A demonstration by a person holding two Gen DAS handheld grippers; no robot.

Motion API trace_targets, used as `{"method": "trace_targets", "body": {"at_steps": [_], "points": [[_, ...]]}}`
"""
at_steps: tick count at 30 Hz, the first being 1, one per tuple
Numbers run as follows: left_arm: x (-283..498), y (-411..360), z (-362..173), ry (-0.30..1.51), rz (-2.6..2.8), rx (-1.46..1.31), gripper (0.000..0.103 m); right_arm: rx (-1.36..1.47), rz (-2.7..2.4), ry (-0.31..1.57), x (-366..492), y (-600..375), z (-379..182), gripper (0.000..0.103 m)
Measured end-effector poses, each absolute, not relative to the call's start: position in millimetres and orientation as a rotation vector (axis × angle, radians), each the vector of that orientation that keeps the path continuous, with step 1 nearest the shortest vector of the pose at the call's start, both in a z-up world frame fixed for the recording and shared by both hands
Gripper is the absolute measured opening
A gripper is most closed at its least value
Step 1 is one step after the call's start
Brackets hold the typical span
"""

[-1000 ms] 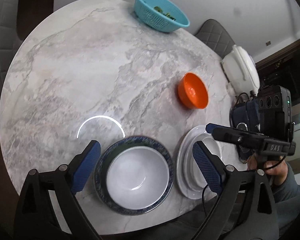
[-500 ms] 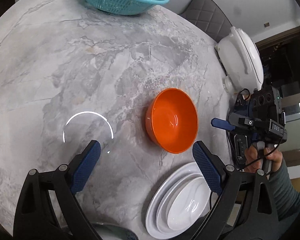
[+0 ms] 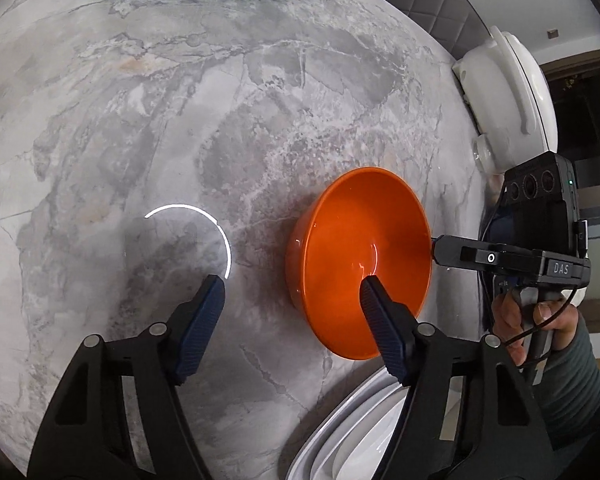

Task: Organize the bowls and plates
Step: 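Move both grippers to the rim of the orange bowl, then pinch the orange bowl rim with both grippers and lift it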

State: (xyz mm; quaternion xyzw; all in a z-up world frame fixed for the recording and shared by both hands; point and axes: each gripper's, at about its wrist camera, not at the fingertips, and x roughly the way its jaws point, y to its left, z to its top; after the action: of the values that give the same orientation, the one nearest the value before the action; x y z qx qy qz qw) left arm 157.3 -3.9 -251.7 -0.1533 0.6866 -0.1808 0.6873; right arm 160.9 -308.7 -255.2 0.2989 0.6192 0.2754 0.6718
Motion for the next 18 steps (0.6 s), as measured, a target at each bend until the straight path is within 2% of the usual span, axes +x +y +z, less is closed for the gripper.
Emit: {"method": "trace_targets", "body": {"at_steps": [3,5,8,10,11,13,15,18], "points": [[159.1,-7.3,-256.6,1.544,-0.416,-0.357,0.053,0.661,0.622,1.409,161.4,-307.4,-260.6,0.057],[159.9,-9.5,-256.1,1.541,-0.424,-0.361,0.052,0.654,0.626,1.418,161.4,-305.9,-262.8,0.05],[162.9,-14.1,-257.8,1.538,-0.432,-0.363,0.047,0.645,0.636,1.435,162.5,-302.2,-265.9,0.045],[164.1,-16.0,-258.9,1.543,-0.437,-0.368,0.039,0.64,0.639,1.441,163.0,-300.1,-267.5,0.041],[164.0,-17.4,-259.8,1.549,-0.442,-0.367,0.031,0.643,0.642,1.442,163.7,-299.3,-268.2,0.04],[163.1,-19.0,-260.6,1.553,-0.441,-0.365,0.029,0.642,0.645,1.445,164.8,-297.7,-268.7,0.036],[162.4,-18.2,-261.2,1.554,-0.431,-0.366,0.023,0.637,0.655,1.448,164.0,-297.4,-267.4,0.032],[162.7,-15.4,-262.6,1.555,-0.421,-0.377,0.022,0.628,0.648,1.453,165.3,-295.6,-266.9,0.028]]}}
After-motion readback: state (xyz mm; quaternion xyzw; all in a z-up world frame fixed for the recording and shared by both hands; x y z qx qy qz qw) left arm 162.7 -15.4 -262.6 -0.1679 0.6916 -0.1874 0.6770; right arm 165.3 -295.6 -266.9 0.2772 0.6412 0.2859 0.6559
